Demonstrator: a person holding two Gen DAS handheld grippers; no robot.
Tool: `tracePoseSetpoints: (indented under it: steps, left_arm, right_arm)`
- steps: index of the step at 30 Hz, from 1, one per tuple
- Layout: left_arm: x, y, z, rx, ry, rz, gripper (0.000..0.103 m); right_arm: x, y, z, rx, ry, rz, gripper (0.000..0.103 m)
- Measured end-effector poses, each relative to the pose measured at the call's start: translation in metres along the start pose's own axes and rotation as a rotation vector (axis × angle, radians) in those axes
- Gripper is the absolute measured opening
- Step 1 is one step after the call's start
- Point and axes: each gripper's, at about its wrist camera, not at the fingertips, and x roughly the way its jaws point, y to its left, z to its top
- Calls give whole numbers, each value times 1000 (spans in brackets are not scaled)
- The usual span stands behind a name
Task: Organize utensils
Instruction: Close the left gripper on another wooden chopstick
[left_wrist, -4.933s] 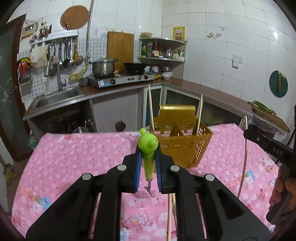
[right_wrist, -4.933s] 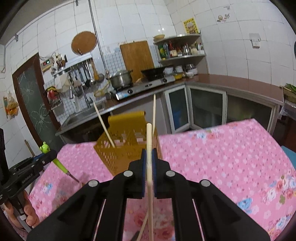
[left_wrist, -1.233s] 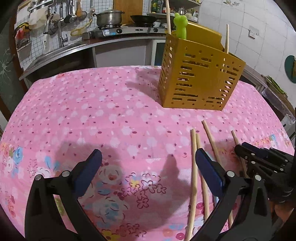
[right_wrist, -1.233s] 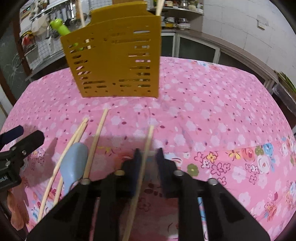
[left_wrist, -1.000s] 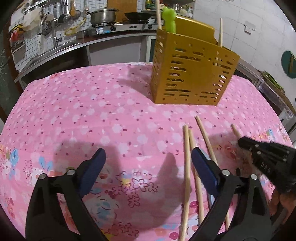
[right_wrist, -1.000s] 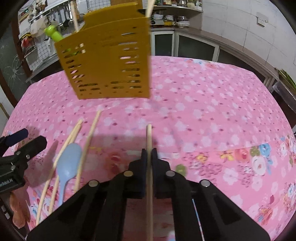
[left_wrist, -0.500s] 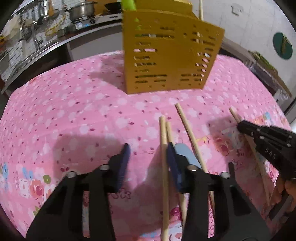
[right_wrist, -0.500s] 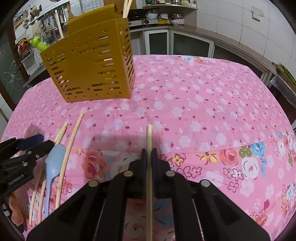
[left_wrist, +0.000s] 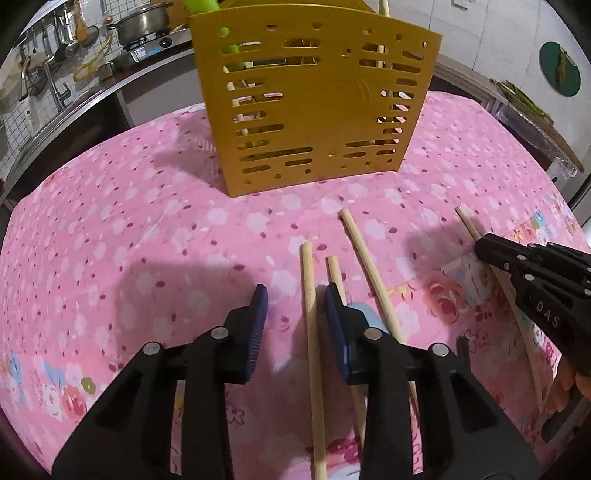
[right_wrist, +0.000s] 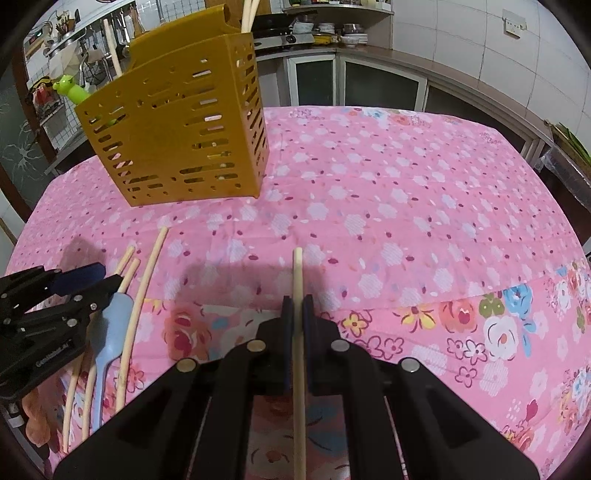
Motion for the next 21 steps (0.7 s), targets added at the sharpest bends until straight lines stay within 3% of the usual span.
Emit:
tracePoseSetpoints:
  steps: [6, 14, 21]
  left_arm:
    - [3, 5, 8, -29, 17, -19, 6]
    - [-4, 23, -1, -116, -10, -84, 5]
    - [-26, 36, -7, -160, -72, -94, 4]
  right_arm:
    - [3, 5, 7, -8, 36, -25, 6]
    - [0, 2, 6, 7, 33, 8, 6]
    - [-9, -11, 9, 53, 14, 62, 6]
